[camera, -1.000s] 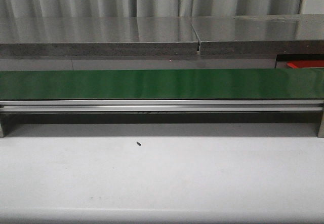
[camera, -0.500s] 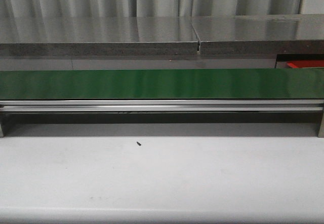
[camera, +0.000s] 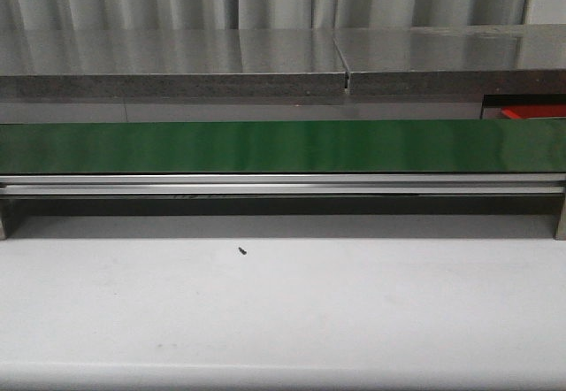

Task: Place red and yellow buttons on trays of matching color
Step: 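Lower the left gripper onto a red push-button on the table and grasp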

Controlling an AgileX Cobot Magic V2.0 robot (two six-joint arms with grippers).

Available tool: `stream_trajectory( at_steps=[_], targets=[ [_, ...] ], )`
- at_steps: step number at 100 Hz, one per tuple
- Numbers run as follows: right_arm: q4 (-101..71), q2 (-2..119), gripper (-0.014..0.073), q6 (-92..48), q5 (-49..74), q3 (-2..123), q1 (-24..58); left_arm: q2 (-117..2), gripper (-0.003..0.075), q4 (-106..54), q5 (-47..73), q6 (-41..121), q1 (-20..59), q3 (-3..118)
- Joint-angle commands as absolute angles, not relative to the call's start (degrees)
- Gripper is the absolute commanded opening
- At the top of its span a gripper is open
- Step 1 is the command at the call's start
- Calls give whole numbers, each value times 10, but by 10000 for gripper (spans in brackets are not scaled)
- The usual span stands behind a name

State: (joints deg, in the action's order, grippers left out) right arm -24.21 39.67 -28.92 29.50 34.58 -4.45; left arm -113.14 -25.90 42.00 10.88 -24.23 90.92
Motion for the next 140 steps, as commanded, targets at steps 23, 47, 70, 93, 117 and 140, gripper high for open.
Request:
stream_trajectory(
  at_steps=[23,47,70,93,117,140],
  targets=[
    [-249,395,-116,-293,265,361,-44,-1162,638,-280,400,104,-242,976],
    [-249,395,-116,-293,265,361,-44,-1202,608,-288,401,104,-242,999],
    [-249,395,-116,-293,265,361,-44,-1228,584,-292,400,104,-242,1013],
    [-249,395,-116,-293,265,361,-44,-1232,452,-292,394,104,-242,1013],
    [-249,395,-116,-293,265,361,-44,-1231,93,-302,399,104,-242,1014],
    [-249,395,-116,-293,266,361,-44,-1200,-19,-307,463,123,-242,1049]
  ],
)
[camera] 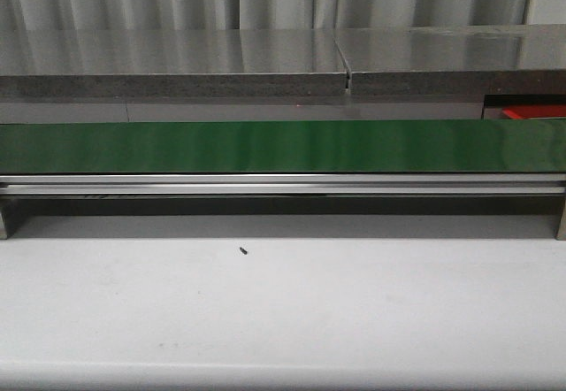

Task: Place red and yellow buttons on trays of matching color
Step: 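Lower the left gripper onto a red push-button on the table and grasp, then set the red button on the belt's near end and release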

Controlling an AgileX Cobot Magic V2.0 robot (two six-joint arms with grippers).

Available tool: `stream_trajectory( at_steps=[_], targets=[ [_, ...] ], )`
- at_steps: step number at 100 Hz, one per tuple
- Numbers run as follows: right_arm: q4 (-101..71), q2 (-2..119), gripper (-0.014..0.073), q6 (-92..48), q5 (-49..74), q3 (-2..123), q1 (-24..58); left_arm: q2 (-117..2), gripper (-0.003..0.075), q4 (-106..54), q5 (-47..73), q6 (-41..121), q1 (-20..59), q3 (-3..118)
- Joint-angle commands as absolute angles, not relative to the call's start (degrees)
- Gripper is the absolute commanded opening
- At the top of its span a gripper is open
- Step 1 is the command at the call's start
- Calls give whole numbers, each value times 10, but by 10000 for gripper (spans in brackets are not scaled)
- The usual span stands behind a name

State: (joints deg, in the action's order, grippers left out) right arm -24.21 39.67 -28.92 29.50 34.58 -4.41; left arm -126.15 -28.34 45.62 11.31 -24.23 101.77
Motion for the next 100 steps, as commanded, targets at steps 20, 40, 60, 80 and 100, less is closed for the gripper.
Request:
stream_trajectory(
  at_steps=[20,40,60,80,100],
  targets=[
    [-249,395,-116,-293,266,361,-44,-1127,-19,-303,528,126,-241,1052],
    [-249,395,-116,-293,266,361,-44,-1065,-19,-303,551,151,-212,1020],
    [-249,395,-116,-293,266,361,-44,-1035,-19,-302,539,171,-165,965],
    [-249,395,-116,-293,266,361,-44,-1036,-19,-295,484,183,-130,918],
    [-249,395,-116,-293,266,361,-44,-1038,-19,-281,446,183,-118,871]
  ],
)
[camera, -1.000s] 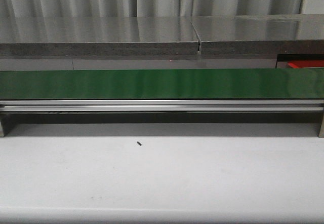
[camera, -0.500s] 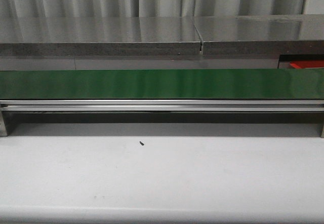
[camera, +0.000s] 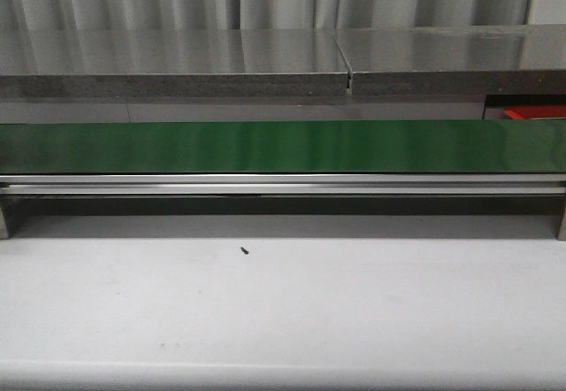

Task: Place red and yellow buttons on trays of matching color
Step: 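Set the red button on the belt's near end and release, then move the left gripper back over a yellow push-button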

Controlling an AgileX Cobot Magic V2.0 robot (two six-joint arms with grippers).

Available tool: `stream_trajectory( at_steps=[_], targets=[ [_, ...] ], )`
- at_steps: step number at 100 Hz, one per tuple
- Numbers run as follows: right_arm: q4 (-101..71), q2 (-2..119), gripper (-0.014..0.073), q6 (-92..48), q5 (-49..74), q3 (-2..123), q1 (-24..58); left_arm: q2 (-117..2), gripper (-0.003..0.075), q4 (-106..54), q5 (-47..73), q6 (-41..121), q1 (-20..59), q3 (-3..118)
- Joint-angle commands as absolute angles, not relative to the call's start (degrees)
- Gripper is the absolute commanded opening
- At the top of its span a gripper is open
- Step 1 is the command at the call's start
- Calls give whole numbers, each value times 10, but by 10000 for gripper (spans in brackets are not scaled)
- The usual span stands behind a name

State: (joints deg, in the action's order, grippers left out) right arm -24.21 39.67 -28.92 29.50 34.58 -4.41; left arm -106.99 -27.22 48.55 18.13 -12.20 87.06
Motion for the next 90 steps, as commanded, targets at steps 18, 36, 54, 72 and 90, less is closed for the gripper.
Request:
stream_trajectory(
  at_steps=[18,36,54,72,90],
  targets=[
    [-249,395,-116,-293,266,361,-44,-1039,-18,-277,442,183,-116,850],
    [-249,395,-116,-293,266,361,-44,-1039,82,-277,445,183,-116,850],
    [-249,395,-116,-293,266,361,-44,-1039,504,-281,445,184,-116,850],
    [-249,395,-116,-293,266,361,-44,-1032,701,-296,445,184,-116,857],
    [-249,395,-116,-293,266,361,-44,-1013,657,-286,447,184,-122,881]
  ],
)
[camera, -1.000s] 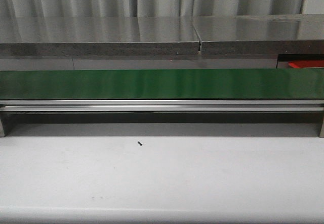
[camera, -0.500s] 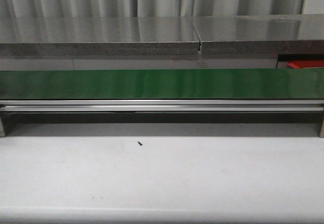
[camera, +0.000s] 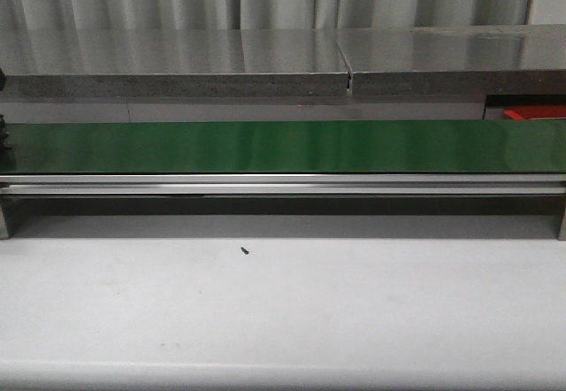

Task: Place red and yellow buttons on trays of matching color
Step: 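Move the left gripper back over a yellow push-button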

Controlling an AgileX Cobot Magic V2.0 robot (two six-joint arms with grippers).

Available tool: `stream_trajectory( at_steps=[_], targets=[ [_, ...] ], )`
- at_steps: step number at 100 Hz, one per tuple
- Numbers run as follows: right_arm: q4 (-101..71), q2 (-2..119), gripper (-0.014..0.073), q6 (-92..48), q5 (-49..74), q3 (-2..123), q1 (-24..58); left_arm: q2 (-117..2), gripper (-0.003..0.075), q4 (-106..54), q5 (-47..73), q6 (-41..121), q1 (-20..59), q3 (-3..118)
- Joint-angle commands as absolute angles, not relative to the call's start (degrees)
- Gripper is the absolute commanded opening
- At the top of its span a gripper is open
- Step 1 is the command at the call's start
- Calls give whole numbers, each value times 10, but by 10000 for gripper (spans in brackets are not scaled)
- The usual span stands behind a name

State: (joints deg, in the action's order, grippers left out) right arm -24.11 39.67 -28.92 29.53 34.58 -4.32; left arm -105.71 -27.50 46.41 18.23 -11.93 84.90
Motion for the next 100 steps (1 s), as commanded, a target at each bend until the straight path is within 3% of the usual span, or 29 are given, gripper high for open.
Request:
stream_trajectory(
  at_steps=[1,52,100],
  targets=[
    [-249,395,-116,-293,266,361,-44,-1012,656,-286,447,184,-125,884],
    [-249,395,-116,-293,266,361,-44,-1059,653,-269,462,184,-254,971],
    [-249,395,-116,-293,266,361,-44,-1167,652,-231,392,184,-267,997]
  ],
)
